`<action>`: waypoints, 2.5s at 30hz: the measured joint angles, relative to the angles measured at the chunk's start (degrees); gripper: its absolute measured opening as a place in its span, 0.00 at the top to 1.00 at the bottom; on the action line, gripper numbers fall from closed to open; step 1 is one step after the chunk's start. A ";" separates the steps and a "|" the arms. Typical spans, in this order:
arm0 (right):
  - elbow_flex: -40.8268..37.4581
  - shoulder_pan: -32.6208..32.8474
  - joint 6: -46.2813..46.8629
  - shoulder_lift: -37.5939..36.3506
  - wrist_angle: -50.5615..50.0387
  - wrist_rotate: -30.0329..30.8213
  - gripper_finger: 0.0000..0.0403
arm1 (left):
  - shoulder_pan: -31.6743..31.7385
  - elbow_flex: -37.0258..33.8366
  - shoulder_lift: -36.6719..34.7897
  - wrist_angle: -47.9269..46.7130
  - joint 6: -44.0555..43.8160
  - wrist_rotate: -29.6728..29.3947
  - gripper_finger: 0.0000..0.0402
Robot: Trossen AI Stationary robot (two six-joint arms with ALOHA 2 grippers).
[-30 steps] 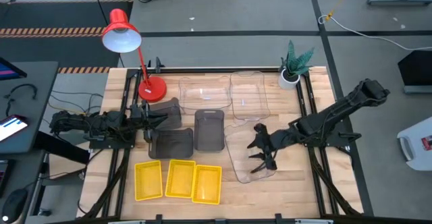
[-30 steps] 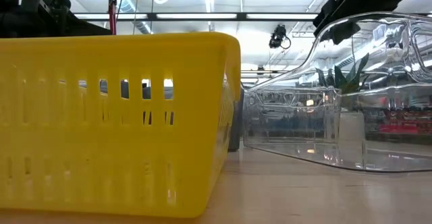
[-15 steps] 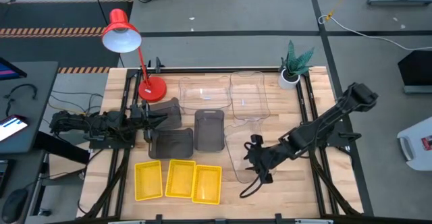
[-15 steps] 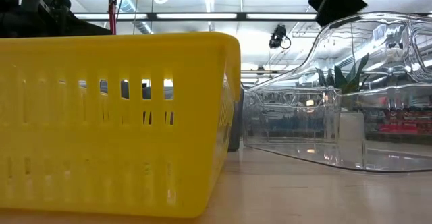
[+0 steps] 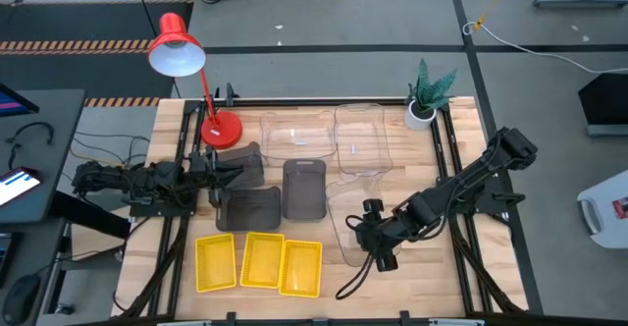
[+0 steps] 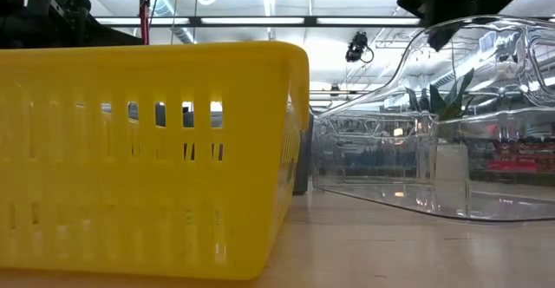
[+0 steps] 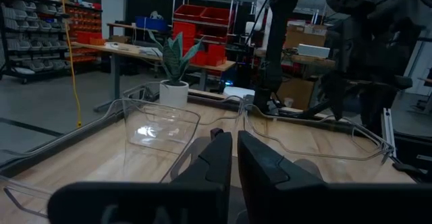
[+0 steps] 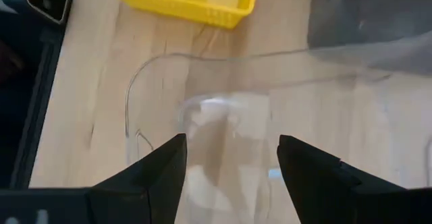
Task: Stack baskets by color
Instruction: Stack the bottom transparent bin on the right transparent bin
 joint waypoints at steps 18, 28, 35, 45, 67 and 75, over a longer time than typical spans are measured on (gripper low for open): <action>7.75 5.63 10.48 8.20 -5.56 -5.45 0.48 | -0.02 -0.02 -0.01 0.01 0.02 0.01 0.92; 7.75 7.57 11.57 12.70 -8.33 -1.60 0.48 | 0.00 -0.02 0.00 -0.27 0.02 0.00 0.90; 7.73 7.48 11.10 16.83 -10.03 -3.15 0.52 | -0.02 0.00 0.00 -0.33 0.00 0.00 0.92; 7.64 6.73 10.70 17.08 -10.01 -4.68 0.75 | -0.01 0.00 0.00 -0.22 0.01 -0.01 0.91; 23.32 7.58 12.54 16.45 -30.23 -4.77 0.97 | -0.01 -0.02 0.00 -0.37 0.02 -0.01 0.91; 33.41 7.56 10.67 16.43 -43.67 2.64 0.98 | 0.00 -0.01 0.00 -0.37 0.02 -0.02 0.93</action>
